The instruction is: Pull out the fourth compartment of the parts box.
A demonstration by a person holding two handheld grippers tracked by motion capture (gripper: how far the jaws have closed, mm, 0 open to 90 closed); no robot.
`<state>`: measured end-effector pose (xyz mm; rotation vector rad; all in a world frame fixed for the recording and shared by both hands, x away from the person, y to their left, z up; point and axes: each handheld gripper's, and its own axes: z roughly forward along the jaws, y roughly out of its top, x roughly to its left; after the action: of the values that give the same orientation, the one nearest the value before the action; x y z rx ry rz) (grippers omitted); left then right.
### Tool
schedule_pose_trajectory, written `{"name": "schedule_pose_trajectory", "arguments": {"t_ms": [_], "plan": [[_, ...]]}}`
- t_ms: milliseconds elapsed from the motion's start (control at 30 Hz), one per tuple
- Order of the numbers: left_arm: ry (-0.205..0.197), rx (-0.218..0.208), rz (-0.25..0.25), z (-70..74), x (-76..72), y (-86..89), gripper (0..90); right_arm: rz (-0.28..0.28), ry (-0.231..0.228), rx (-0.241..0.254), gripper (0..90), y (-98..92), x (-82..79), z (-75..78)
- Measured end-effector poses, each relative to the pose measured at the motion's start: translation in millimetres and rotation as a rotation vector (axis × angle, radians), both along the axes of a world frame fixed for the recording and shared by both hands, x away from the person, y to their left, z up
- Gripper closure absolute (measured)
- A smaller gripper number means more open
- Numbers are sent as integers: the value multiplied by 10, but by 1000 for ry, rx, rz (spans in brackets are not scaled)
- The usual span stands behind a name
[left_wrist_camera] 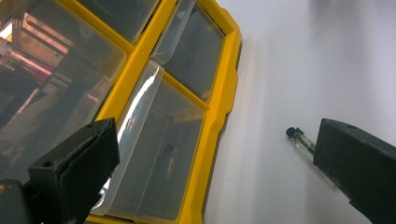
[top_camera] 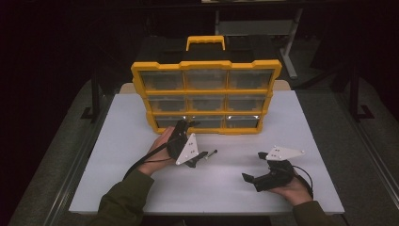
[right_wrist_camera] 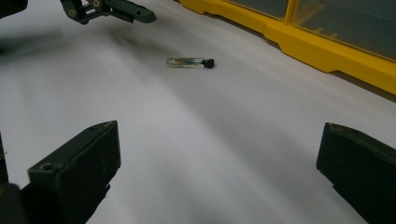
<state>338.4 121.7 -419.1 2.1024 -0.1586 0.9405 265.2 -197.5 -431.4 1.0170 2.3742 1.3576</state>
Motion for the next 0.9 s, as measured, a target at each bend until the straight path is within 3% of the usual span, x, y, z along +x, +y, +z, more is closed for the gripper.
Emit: {"name": "schedule_pose_trajectory", "arguments": {"t_ms": [900], "plan": [[-135, 79, -10, -45, -54, -36, 4, -1, -2, -3, 0, 1, 0, 0]]}}
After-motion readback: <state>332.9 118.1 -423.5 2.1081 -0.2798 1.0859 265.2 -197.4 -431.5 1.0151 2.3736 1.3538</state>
